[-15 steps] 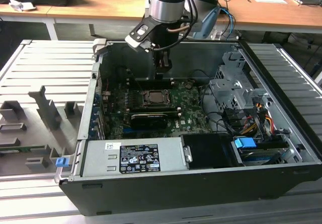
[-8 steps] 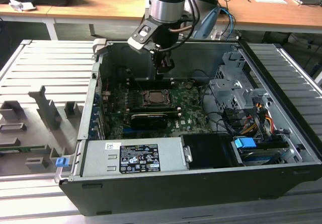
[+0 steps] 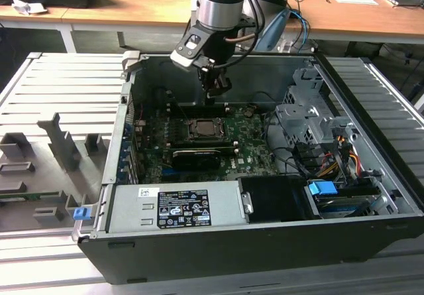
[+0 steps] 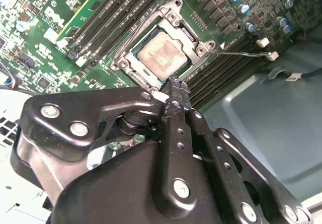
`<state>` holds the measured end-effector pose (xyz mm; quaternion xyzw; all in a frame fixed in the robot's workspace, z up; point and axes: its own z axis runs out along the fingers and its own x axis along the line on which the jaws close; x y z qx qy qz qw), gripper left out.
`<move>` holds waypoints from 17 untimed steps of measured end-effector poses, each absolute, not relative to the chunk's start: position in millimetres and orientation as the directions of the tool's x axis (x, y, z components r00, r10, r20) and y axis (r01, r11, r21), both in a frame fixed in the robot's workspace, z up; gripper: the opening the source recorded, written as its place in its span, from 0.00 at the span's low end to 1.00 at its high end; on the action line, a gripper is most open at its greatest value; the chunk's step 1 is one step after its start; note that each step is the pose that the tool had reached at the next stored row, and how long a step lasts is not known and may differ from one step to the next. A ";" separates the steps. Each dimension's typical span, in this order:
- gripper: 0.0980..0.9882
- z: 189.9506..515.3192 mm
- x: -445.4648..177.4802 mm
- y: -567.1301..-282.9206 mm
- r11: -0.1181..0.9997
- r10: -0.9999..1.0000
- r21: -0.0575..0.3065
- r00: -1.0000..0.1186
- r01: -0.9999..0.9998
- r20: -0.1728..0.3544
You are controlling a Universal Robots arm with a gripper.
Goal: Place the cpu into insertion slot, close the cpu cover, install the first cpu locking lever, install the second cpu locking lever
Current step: 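Install the first cpu locking lever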
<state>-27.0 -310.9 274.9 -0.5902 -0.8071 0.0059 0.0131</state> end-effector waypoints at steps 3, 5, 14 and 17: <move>0.01 274.8 -27.0 -310.9 0.333 0.943 -0.025 -0.333 0.943 0.014; 0.01 274.9 -27.0 -310.9 0.362 0.932 -0.025 -0.361 0.932 0.014; 0.01 274.9 -27.0 -310.9 0.429 0.903 -0.025 -0.429 0.903 0.014; 0.01 274.9 -27.0 -310.9 0.452 0.892 -0.025 -0.452 0.892 0.014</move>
